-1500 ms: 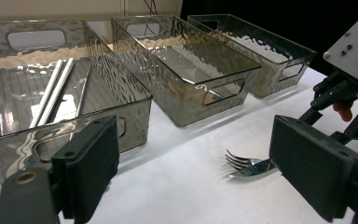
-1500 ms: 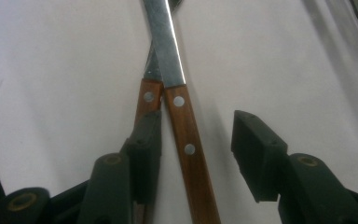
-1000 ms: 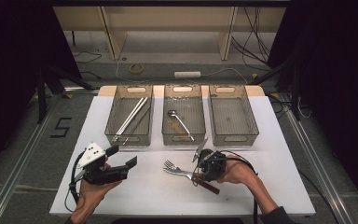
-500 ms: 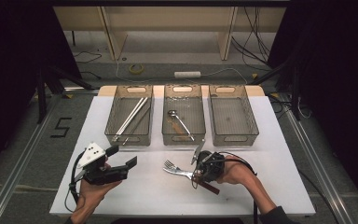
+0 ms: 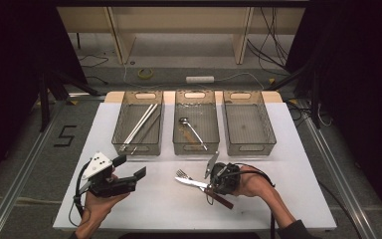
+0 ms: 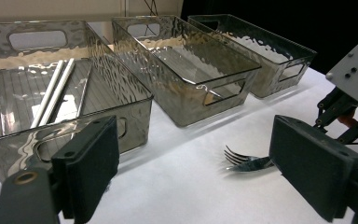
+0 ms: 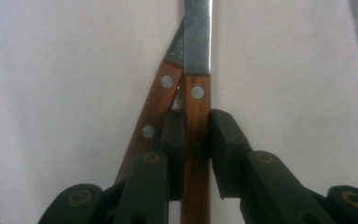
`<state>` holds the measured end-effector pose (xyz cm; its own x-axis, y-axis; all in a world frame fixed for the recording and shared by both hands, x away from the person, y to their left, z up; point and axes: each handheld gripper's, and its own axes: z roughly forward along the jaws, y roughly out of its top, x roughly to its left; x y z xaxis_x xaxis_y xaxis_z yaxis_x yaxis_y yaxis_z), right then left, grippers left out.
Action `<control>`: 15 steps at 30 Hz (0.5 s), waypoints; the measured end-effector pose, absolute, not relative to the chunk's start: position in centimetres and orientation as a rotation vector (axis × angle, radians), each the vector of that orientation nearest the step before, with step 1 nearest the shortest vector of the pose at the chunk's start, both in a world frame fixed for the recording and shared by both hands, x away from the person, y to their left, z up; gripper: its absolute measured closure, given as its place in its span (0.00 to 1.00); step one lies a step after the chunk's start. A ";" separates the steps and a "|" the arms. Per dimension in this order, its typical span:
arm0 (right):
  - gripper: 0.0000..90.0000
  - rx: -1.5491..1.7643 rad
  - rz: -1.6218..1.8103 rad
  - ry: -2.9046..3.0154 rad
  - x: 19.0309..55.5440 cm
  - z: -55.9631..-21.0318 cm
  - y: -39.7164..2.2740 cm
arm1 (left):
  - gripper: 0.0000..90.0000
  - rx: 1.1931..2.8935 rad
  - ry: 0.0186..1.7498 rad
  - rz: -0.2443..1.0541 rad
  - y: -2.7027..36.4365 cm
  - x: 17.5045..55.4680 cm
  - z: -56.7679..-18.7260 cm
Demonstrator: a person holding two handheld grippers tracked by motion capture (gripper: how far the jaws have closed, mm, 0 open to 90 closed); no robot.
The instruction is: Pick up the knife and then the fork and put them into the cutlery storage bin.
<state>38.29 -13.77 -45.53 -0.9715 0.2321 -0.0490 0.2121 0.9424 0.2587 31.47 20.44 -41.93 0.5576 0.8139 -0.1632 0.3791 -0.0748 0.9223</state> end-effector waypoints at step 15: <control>0.86 0.444 0.543 3.000 38.5 -43.8 -14.8 | 0.17 1.678 1.011 0.489 20.4 31.5 -41.9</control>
